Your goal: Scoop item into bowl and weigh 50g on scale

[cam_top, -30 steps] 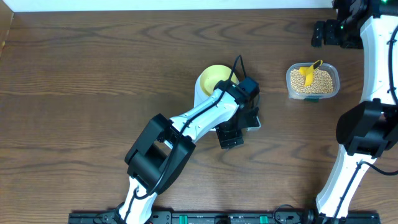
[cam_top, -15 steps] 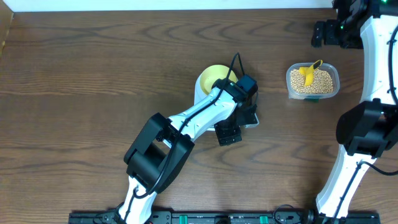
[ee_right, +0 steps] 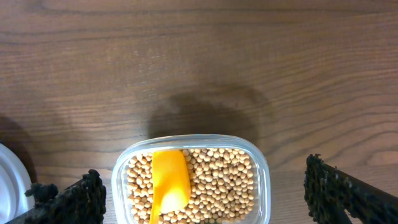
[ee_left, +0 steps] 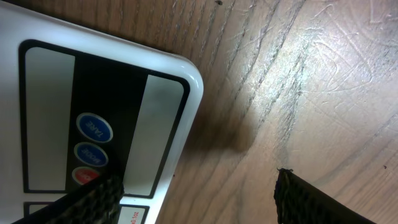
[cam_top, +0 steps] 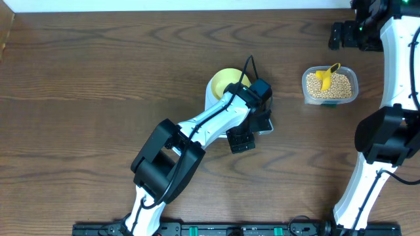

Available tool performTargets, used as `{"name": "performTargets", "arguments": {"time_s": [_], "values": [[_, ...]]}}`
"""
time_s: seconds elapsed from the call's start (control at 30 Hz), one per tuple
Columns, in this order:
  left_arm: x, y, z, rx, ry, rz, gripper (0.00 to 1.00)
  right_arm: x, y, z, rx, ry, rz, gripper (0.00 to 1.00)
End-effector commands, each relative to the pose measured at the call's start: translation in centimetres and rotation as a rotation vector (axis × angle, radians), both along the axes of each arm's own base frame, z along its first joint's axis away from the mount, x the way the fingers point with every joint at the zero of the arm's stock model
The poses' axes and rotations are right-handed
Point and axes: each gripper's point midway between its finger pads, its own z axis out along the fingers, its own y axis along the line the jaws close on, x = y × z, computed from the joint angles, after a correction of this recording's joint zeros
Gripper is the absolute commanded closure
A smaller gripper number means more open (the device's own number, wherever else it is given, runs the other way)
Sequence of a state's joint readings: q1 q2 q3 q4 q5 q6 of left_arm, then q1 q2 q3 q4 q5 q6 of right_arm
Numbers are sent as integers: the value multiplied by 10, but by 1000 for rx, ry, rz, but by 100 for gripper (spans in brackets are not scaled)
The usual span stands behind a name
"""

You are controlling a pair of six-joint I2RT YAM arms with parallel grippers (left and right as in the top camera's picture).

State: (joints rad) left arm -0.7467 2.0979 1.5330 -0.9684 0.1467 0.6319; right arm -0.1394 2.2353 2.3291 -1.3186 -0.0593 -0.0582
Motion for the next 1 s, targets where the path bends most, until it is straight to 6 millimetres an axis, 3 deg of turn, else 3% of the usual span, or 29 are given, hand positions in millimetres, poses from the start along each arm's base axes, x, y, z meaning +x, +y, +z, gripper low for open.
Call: {"name": "performTargets", "arguments": {"time_s": [0.0,0.97], "values": [[-6,14,-32,66,58,7,19,1,1,0,4,0,-9,1],[7,22,-49,109,20,17,19,1,1,0,4,0,-9,1]]}}
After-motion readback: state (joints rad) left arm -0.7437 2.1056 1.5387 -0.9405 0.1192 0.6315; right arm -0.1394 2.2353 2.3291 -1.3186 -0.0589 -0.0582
